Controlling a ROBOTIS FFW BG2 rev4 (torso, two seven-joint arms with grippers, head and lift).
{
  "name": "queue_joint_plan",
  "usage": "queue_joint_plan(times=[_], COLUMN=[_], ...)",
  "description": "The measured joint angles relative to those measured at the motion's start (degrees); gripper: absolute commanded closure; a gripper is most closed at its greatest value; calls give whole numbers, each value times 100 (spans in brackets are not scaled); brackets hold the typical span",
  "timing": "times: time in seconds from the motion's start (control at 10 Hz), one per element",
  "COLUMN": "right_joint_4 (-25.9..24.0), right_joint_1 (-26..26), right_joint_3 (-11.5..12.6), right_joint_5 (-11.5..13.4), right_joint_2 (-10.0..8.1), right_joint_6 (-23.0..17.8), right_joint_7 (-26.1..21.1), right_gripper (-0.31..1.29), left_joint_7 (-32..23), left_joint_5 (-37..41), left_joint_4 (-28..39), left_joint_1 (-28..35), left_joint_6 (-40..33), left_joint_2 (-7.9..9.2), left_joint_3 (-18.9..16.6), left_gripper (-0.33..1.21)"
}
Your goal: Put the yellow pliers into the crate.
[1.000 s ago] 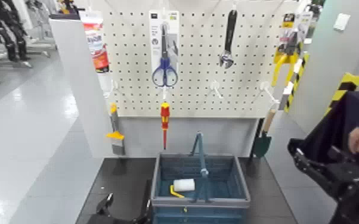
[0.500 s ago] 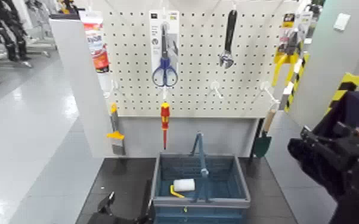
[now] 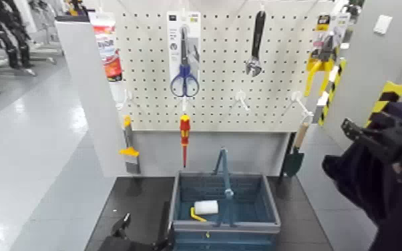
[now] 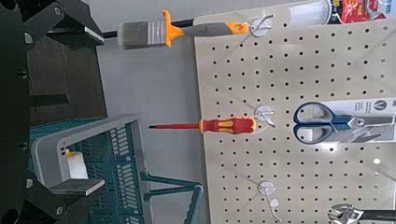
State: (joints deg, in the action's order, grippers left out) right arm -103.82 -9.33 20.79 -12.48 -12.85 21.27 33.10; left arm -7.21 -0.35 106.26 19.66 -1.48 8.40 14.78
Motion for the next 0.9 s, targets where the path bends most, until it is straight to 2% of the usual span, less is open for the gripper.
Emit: queue_joint_plan(times=[0.3,0.9], right_joint_4=[670,2089], right_joint_1=[-624,-1713], right_joint_3=[-100,-453], right_joint_5=[-121,-573], right_joint_2=[-234,-424], right_joint_6=[-153,-794], right_joint_7=[306,799], right_gripper=[17,17], left_joint_7=[4,26], left_joint_5=[0,17], left_joint_4=[0,-16], left_joint_1=[-36,-115], left_joint_6=[24,60], left_joint_2=[-5,-5], left_joint_3=[9,31], left_gripper=[22,22])
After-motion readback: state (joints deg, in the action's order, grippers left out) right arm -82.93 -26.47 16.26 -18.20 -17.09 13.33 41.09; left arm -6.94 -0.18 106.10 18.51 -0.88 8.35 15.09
